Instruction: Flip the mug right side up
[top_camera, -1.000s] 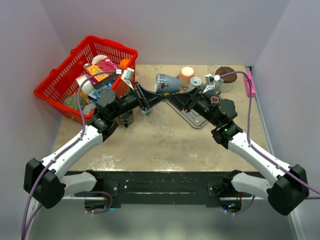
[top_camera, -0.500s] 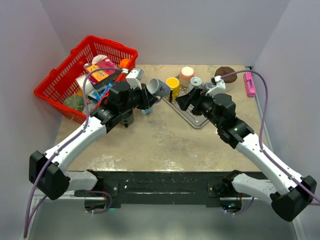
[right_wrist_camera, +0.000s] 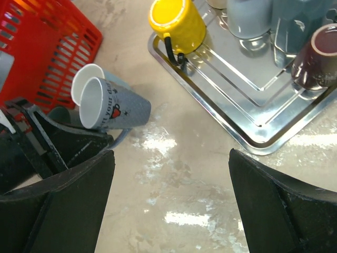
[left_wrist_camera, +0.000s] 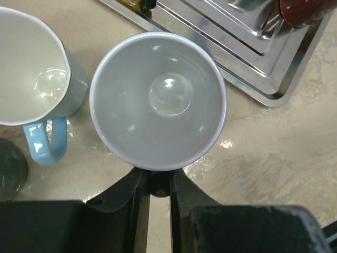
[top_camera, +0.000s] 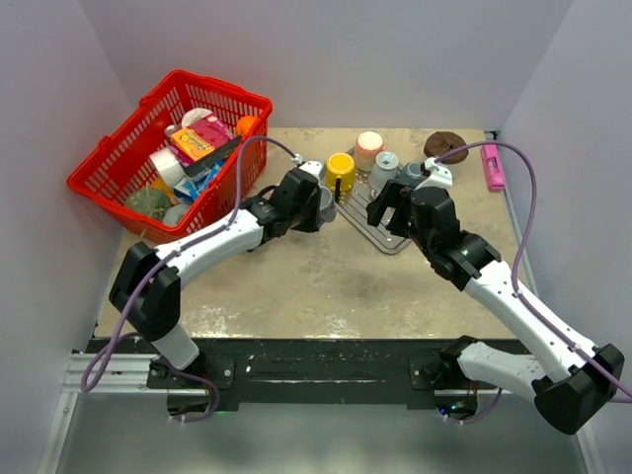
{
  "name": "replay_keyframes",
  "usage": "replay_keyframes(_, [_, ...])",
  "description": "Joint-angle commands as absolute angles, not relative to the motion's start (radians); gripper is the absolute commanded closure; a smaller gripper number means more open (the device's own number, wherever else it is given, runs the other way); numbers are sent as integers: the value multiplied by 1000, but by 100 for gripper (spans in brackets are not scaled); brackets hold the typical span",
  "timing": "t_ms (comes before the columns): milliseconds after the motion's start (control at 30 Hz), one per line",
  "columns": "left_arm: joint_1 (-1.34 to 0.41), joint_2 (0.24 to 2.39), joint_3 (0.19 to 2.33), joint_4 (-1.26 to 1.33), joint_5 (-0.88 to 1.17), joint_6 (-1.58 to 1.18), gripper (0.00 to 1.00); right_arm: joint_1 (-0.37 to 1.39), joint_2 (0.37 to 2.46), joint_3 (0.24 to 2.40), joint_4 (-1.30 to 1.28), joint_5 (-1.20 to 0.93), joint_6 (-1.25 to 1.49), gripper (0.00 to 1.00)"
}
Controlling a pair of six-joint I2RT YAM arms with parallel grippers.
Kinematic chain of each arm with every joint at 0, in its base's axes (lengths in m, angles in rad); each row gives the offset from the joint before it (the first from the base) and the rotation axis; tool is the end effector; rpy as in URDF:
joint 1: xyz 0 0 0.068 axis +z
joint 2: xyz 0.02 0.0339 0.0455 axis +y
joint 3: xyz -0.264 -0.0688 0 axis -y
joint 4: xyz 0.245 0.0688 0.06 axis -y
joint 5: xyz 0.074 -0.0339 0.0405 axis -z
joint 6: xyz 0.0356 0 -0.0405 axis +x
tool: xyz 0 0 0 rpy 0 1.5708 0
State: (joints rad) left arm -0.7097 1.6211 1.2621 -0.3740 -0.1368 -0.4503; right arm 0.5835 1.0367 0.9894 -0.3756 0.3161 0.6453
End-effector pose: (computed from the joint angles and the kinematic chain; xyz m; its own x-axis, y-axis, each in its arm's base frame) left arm 0.2800 -0.2341 0.2742 -0.7045 0.0367 -0.7088 0.2911 0.9258 -0.2413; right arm 0.1993 0.1183 0.3448 -0.4463 0.3903 -0.8053 -0.0234 0.8945 0.4465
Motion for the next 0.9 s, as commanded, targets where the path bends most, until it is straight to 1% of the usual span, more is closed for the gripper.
replay_keyframes(0, [-713,1666,1358,-357,-255,-423,100,584,1026,1011,-399,374,630,7])
replay_keyframes(200, [-713,1738,1384,-376,-298,-411,100,583,1017,996,-410,391,630,7])
replay_keyframes(533, [-713,1818,1378,-351,-296,-408,100,577,1023,1002,-422,394,624,7])
replay_keyframes(833, [-713,1865,1394,-347,-345,-416,100,577,1025,970,-374,391,630,6])
replay_keyframes(867, [-713,1874,1396,-347,-342,-414,93,575,1026,969,-371,387,630,6])
